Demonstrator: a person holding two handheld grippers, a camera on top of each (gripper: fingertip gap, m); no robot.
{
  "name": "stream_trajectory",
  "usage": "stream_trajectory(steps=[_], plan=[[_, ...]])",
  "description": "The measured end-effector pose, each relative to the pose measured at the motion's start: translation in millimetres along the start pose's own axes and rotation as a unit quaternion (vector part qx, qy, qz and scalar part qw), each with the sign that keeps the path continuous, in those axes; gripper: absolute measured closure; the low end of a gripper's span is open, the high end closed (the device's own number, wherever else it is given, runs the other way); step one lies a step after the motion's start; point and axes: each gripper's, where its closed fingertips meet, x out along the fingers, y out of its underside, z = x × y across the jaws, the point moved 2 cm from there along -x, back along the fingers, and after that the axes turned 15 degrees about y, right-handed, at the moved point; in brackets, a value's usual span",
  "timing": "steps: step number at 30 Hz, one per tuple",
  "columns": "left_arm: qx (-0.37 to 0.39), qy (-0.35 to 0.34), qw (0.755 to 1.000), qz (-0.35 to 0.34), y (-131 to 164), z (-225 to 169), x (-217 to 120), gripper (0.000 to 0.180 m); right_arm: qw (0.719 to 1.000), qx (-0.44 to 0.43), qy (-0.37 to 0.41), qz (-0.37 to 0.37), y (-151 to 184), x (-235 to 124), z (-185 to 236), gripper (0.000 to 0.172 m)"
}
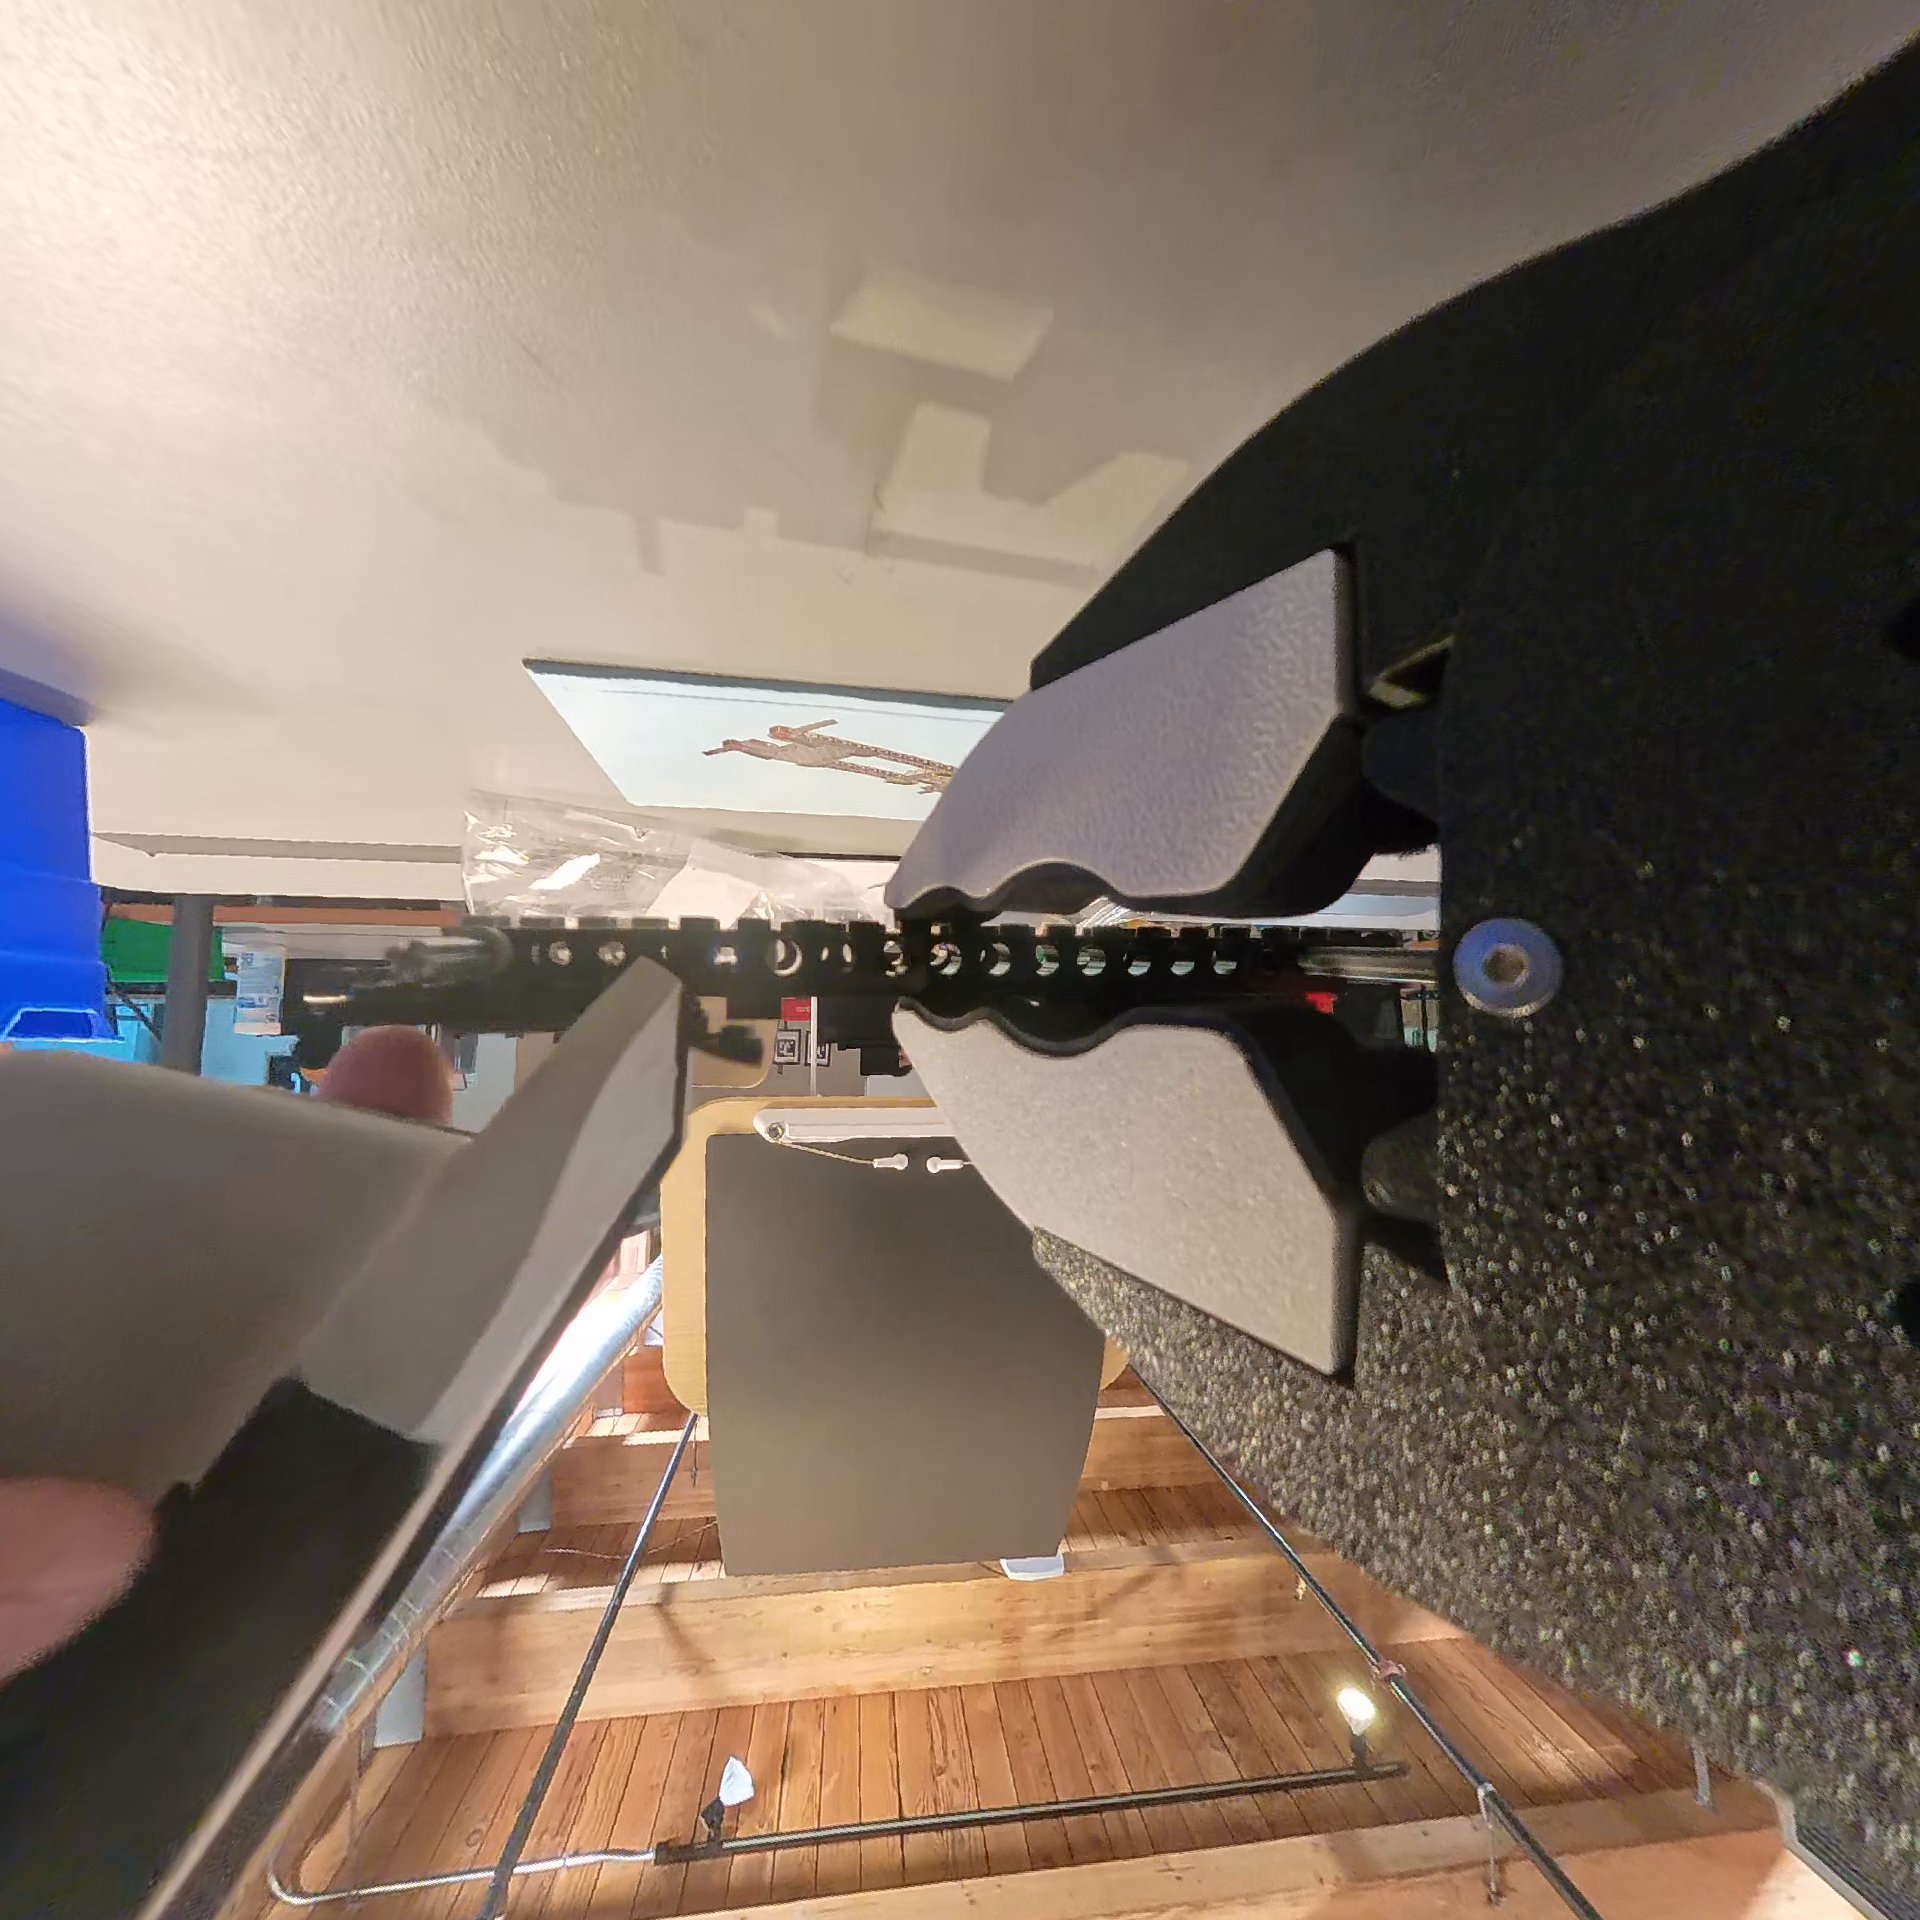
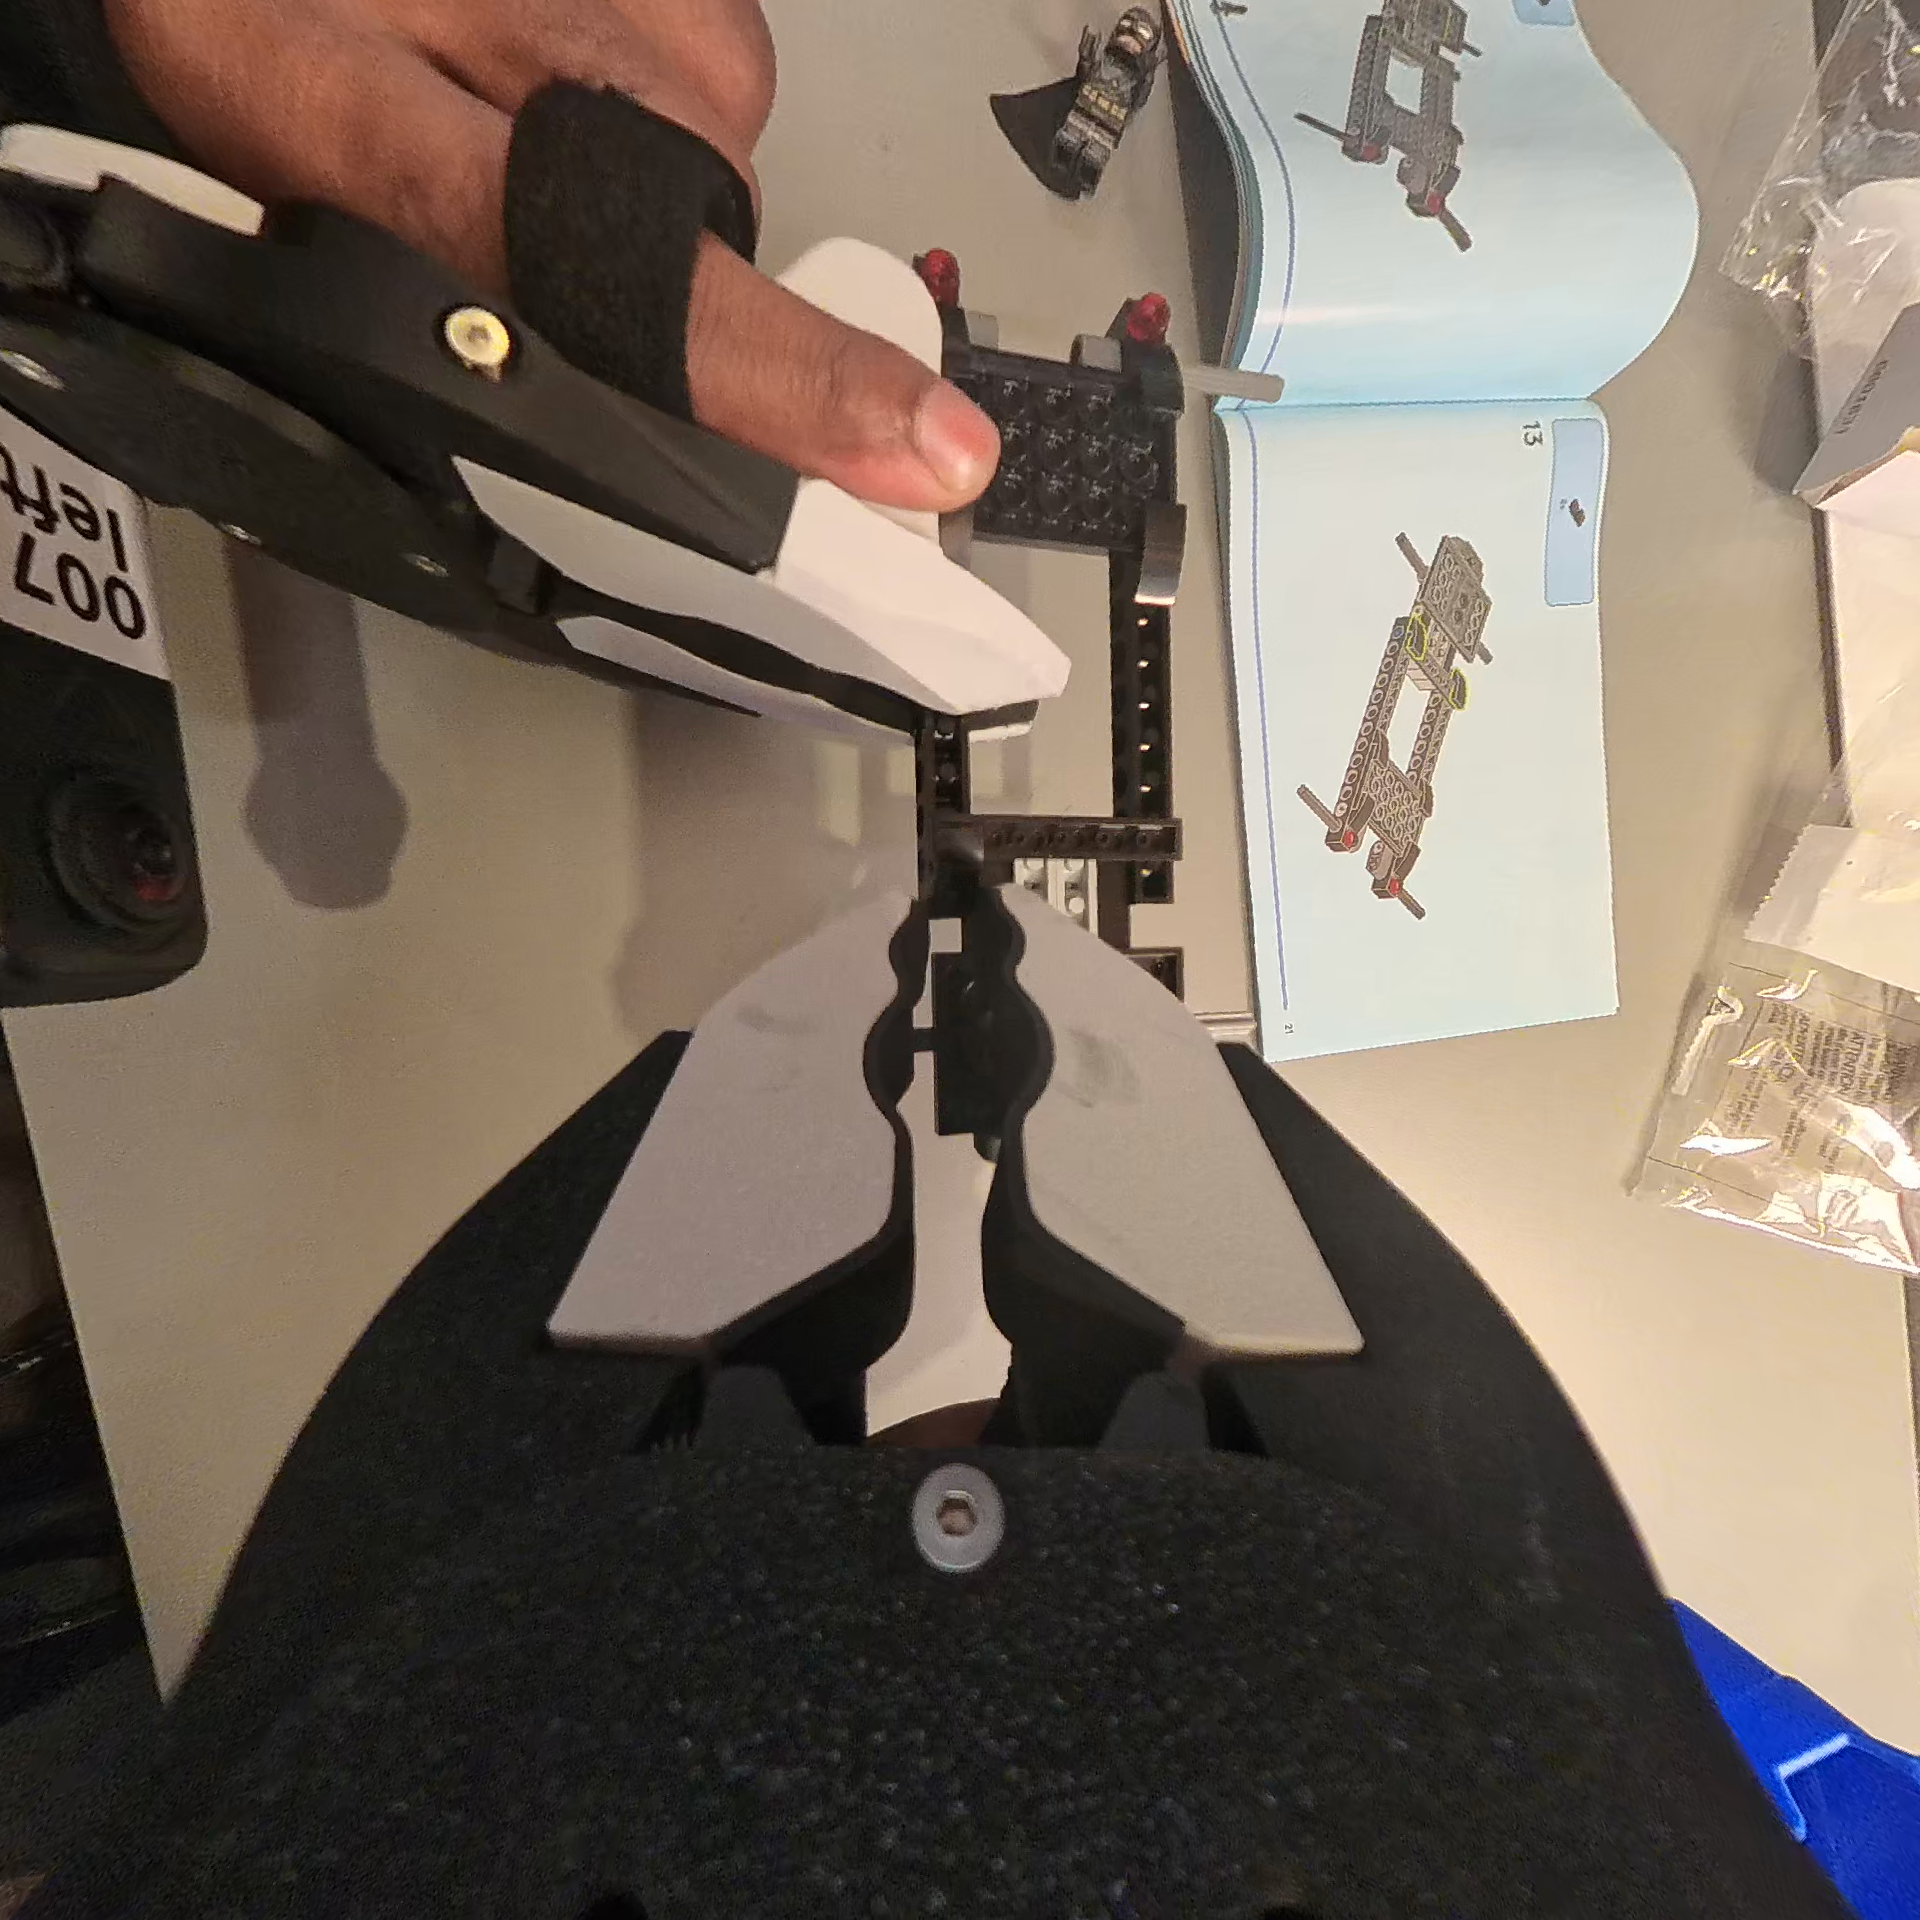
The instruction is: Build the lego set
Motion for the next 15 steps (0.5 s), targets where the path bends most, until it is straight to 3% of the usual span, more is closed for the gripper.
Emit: stream_trajectory(steps=[15], plan=[[0.000, -0.003, 1.000, -0.004, -0.8, 0.9, -0.4, 0.169, 1.000, -0.007, 0.015, -0.006, -3.0, -2.9, -1.3, 0.155]])
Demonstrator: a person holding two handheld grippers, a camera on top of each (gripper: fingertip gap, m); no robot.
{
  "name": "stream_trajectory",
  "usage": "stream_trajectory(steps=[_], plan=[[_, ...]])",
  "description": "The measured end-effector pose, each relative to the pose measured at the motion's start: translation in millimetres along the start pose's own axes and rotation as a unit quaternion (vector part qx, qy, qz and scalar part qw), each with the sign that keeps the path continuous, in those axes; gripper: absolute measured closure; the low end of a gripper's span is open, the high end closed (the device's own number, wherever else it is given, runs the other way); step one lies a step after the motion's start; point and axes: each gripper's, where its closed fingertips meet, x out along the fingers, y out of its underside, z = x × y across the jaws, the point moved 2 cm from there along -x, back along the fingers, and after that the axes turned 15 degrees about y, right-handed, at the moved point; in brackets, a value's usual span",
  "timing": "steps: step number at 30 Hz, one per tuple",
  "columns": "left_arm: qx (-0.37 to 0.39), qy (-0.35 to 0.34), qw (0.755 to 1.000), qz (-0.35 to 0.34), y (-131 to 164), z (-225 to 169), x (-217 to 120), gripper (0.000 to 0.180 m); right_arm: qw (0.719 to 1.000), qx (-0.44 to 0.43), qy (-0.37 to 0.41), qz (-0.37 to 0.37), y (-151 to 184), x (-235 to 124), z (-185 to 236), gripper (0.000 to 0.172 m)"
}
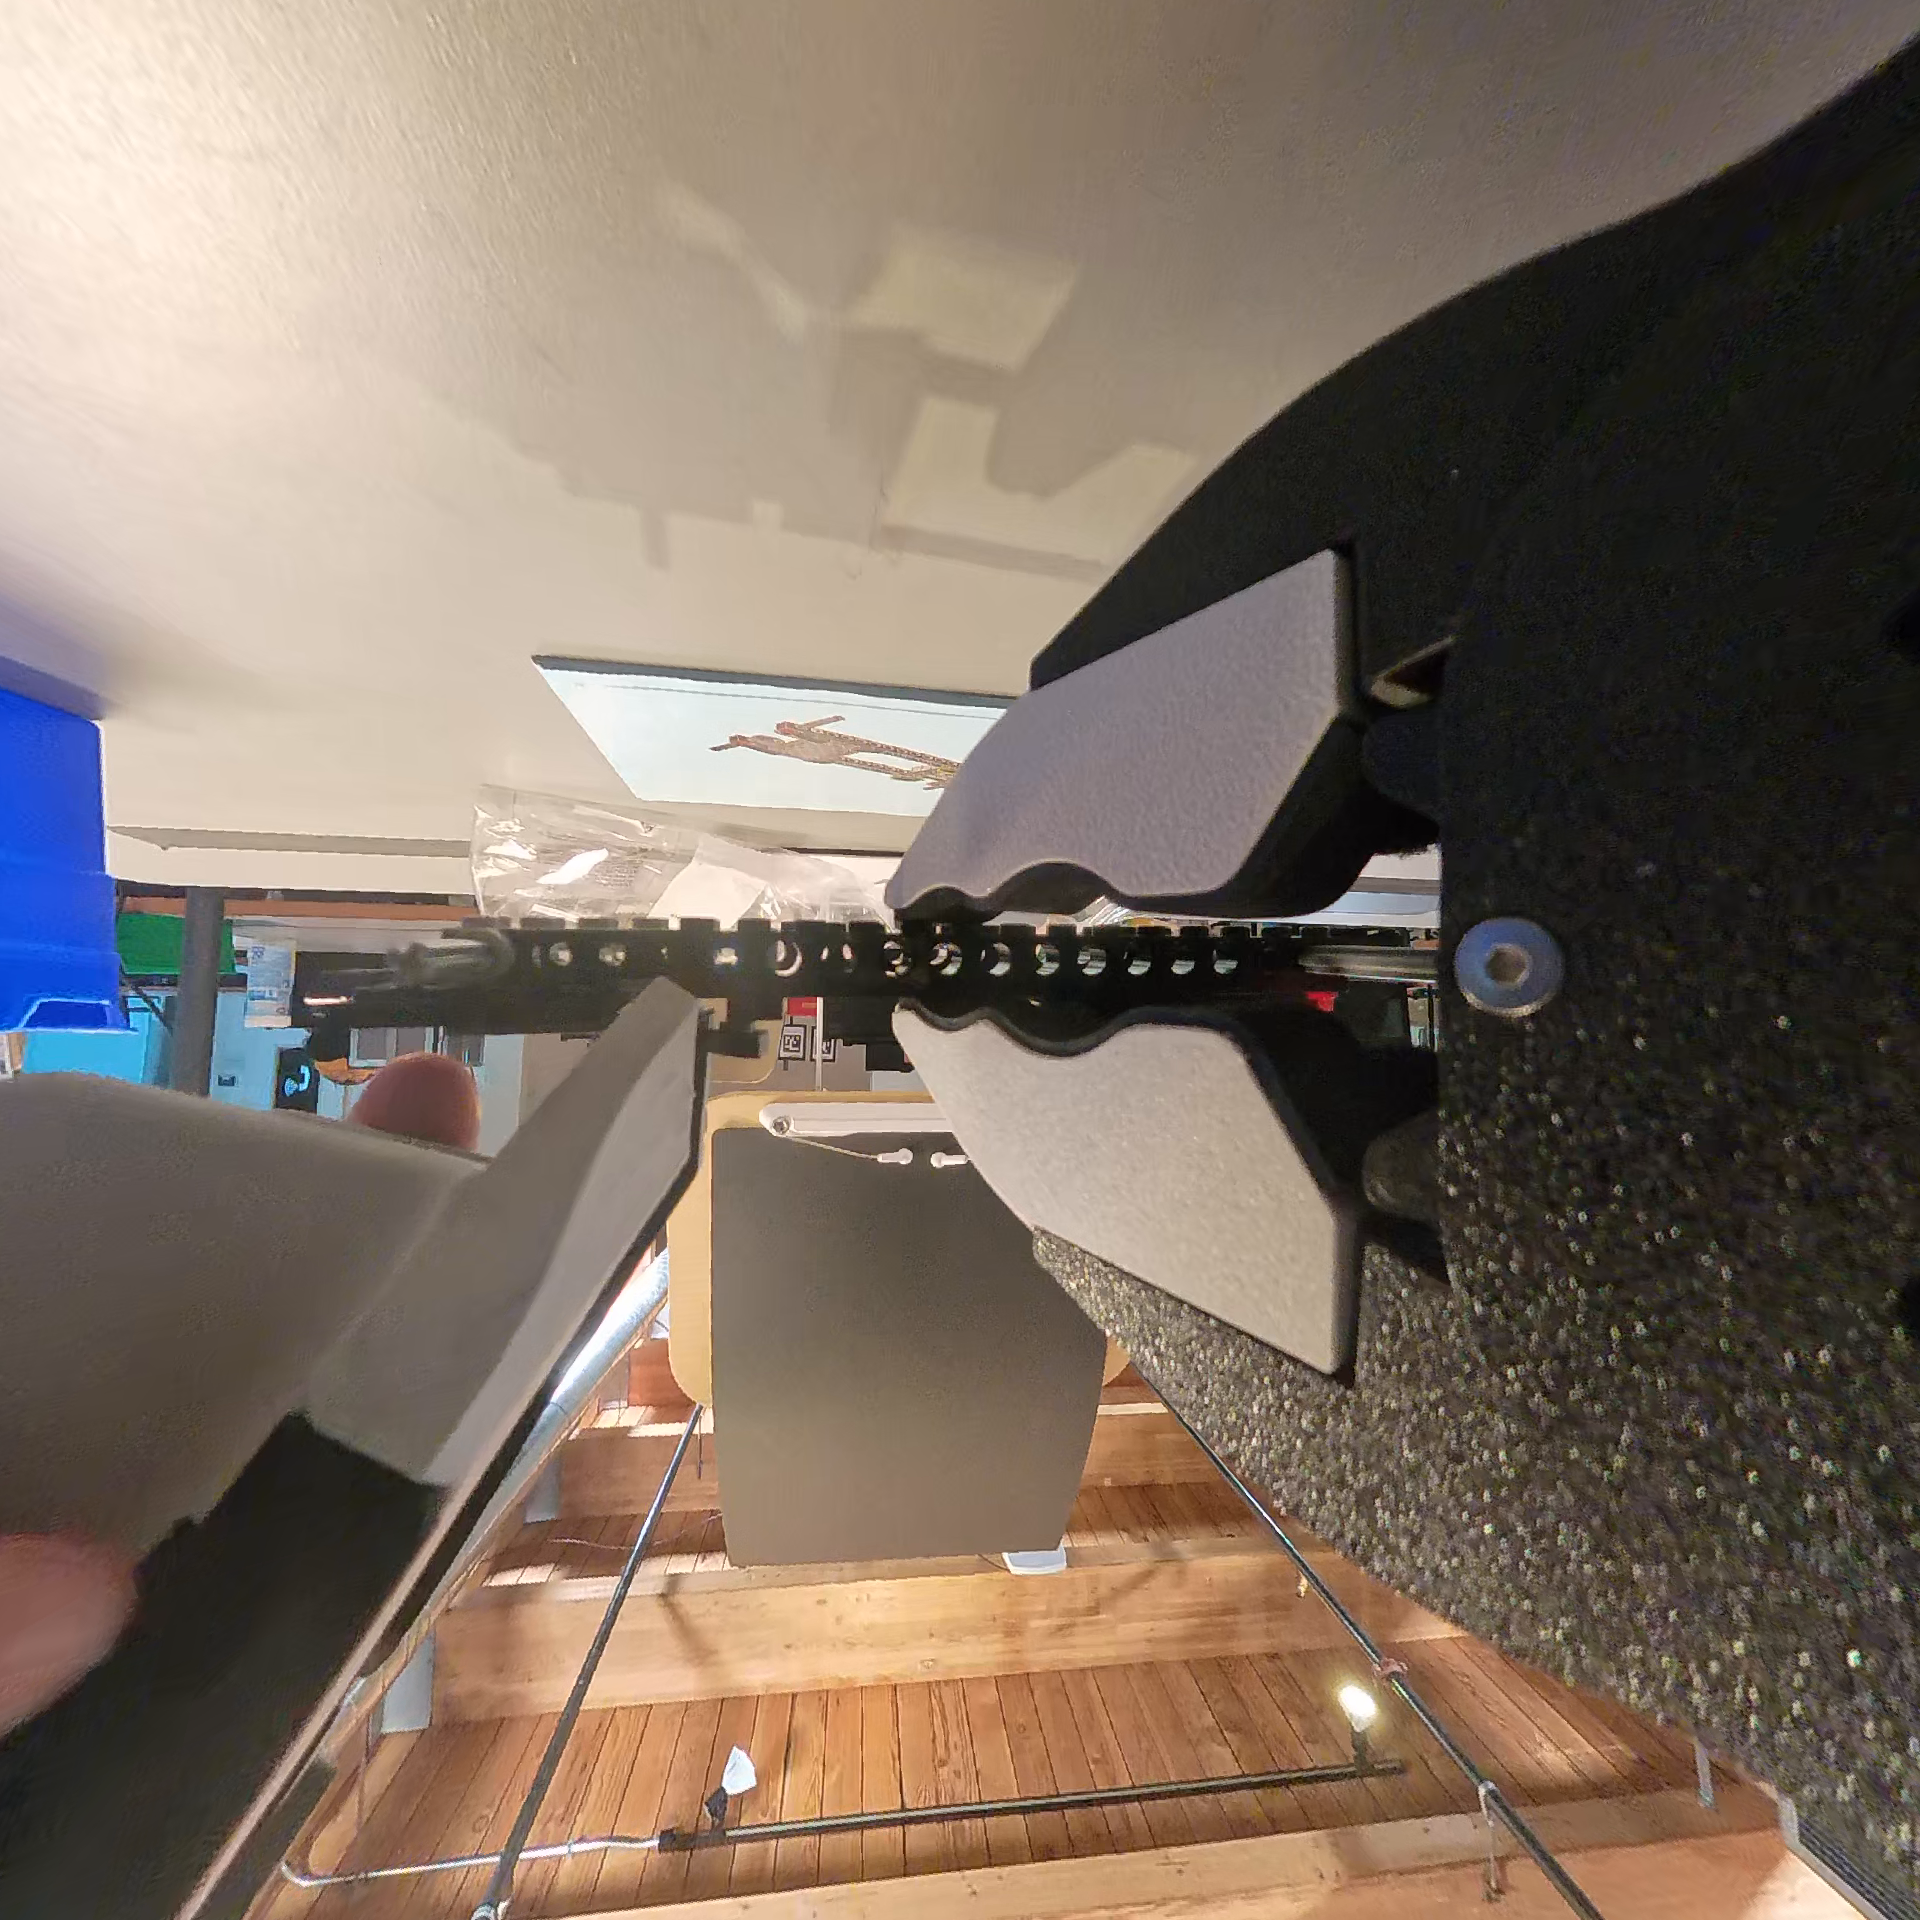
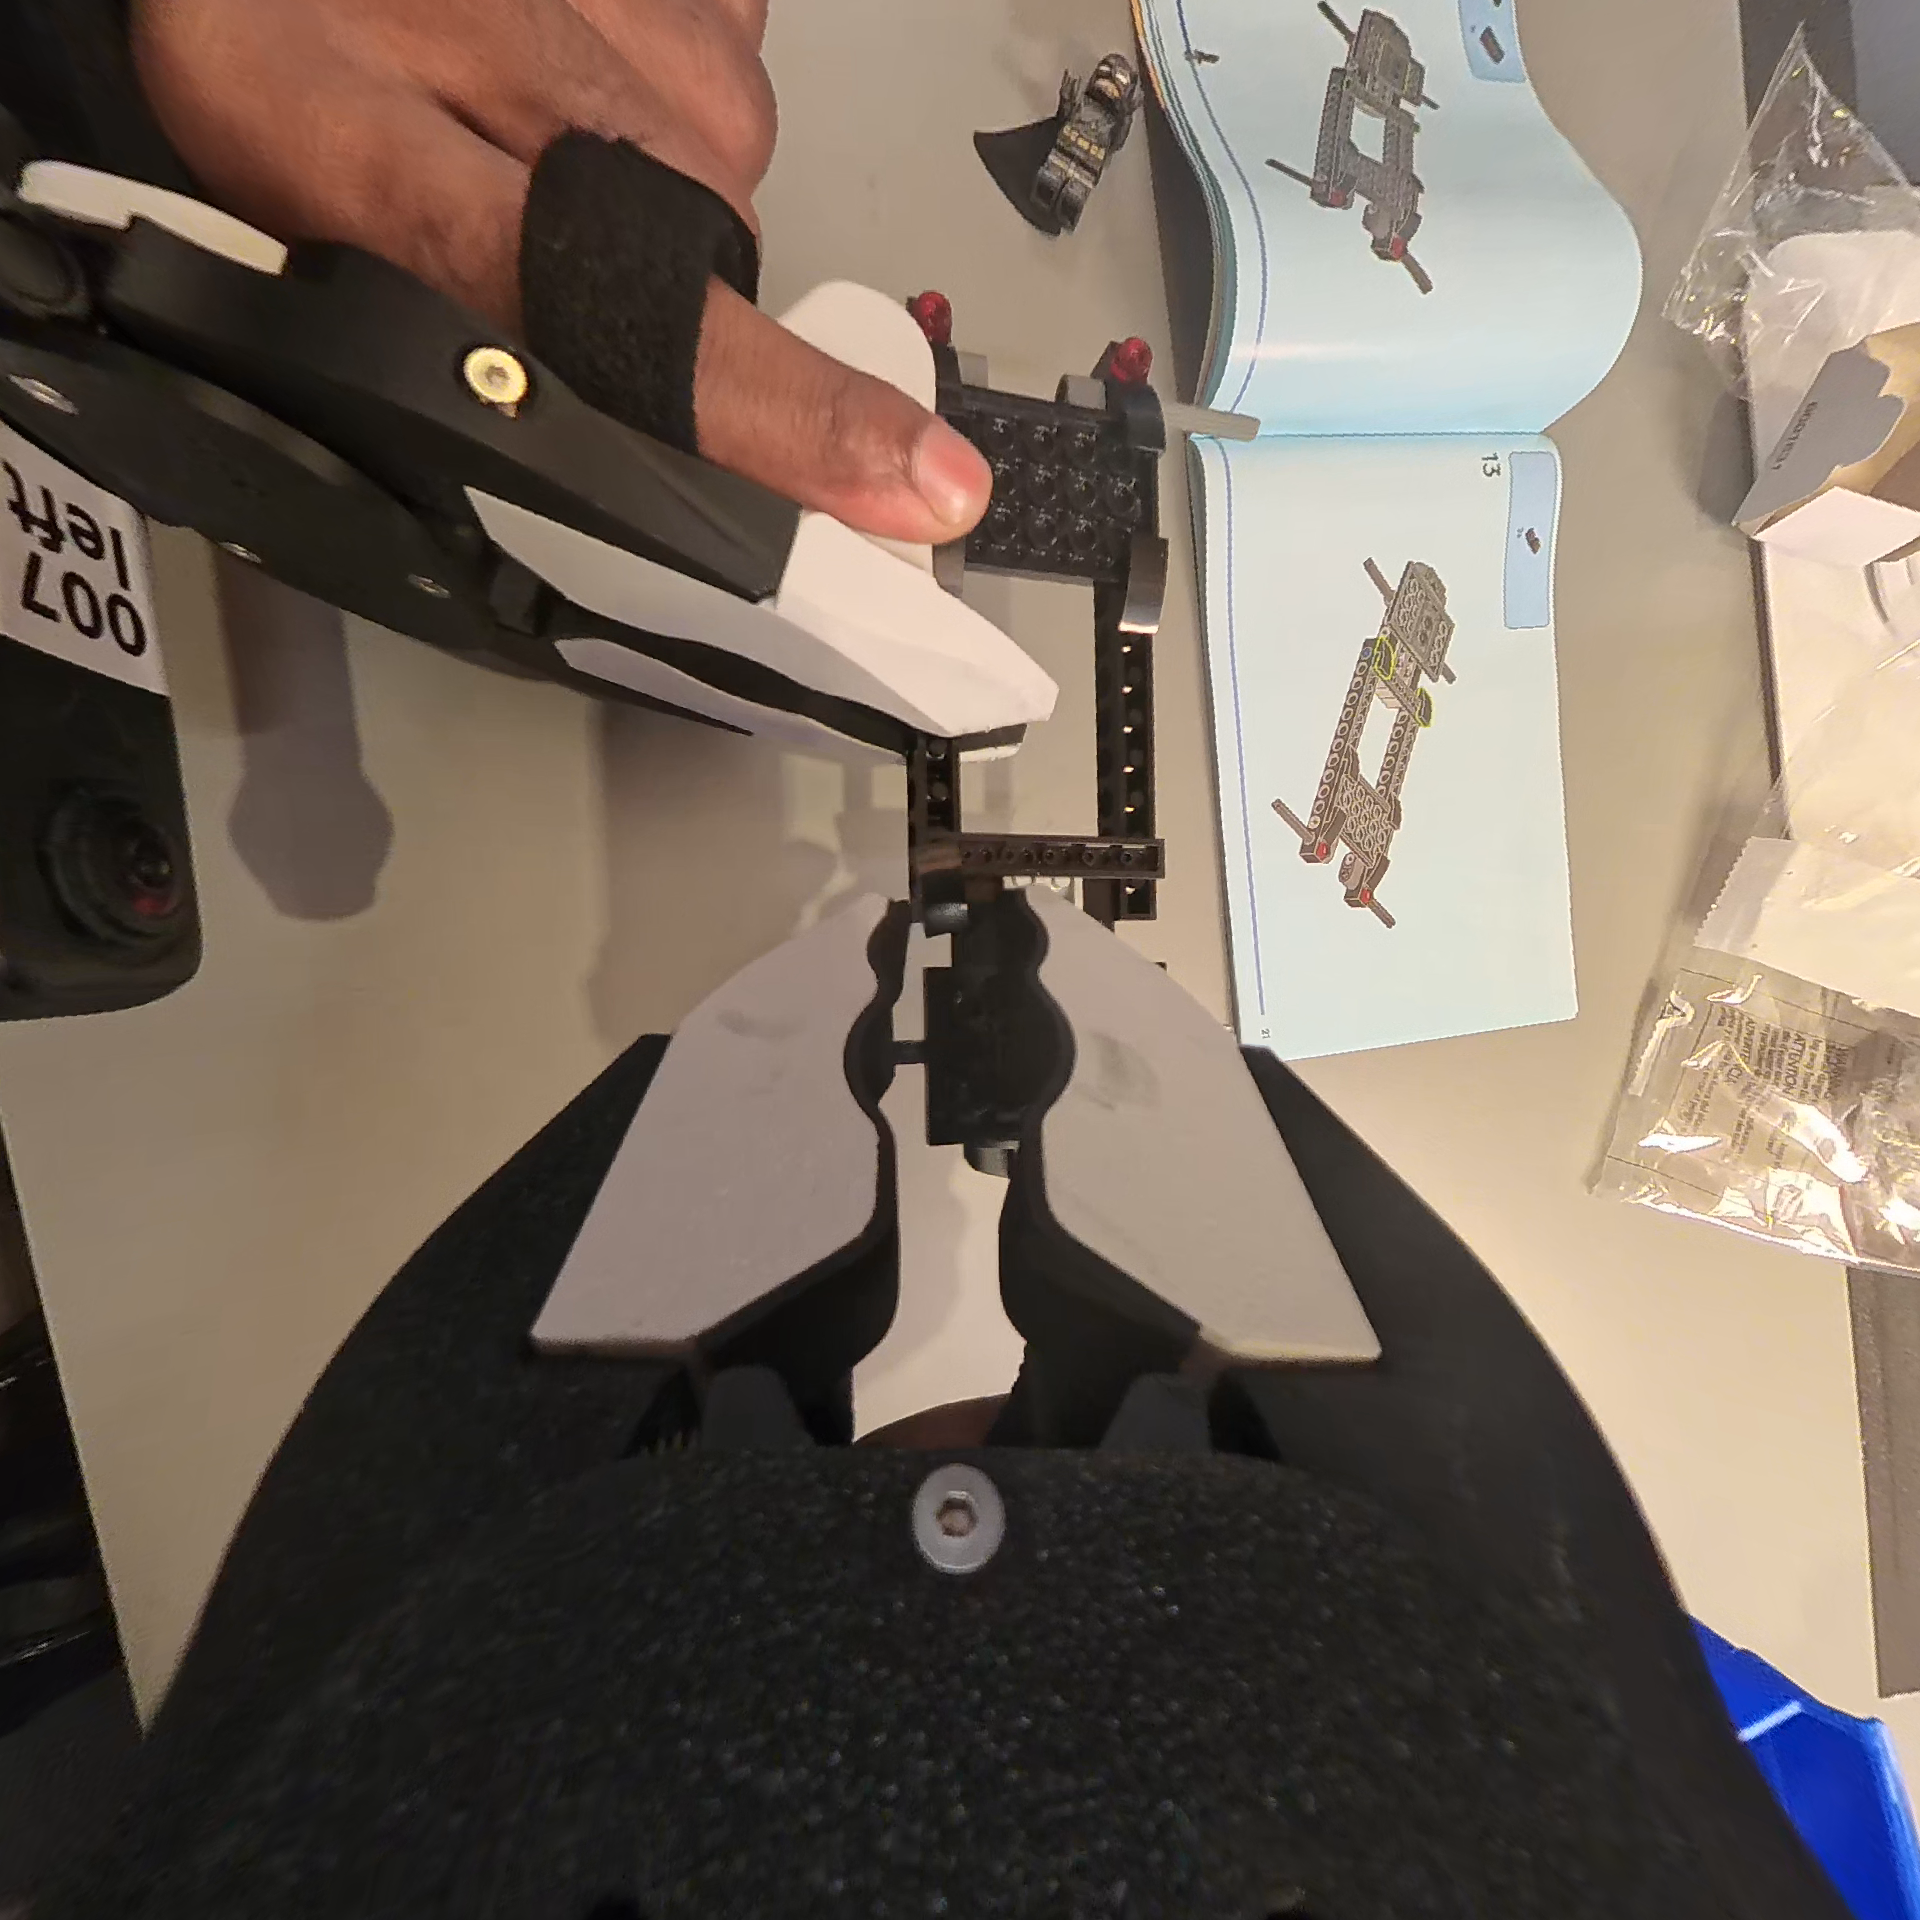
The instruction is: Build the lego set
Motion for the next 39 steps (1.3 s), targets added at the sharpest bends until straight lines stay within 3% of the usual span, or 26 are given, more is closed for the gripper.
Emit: stream_trajectory(steps=[9, 39], plan=[[0.002, -0.002, 1.000, 0.000, -0.5, 0.4, -0.2, 0.169, 1.000, 0.017, -0.005, -0.007, -2.9, -0.5, -0.8, 0.162], [0.001, -0.004, 1.000, -0.002, 0.0, 1.2, 0.8, 0.169, 1.000, 0.017, -0.007, -0.017, -5.0, -1.6, 2.0, 0.161]])
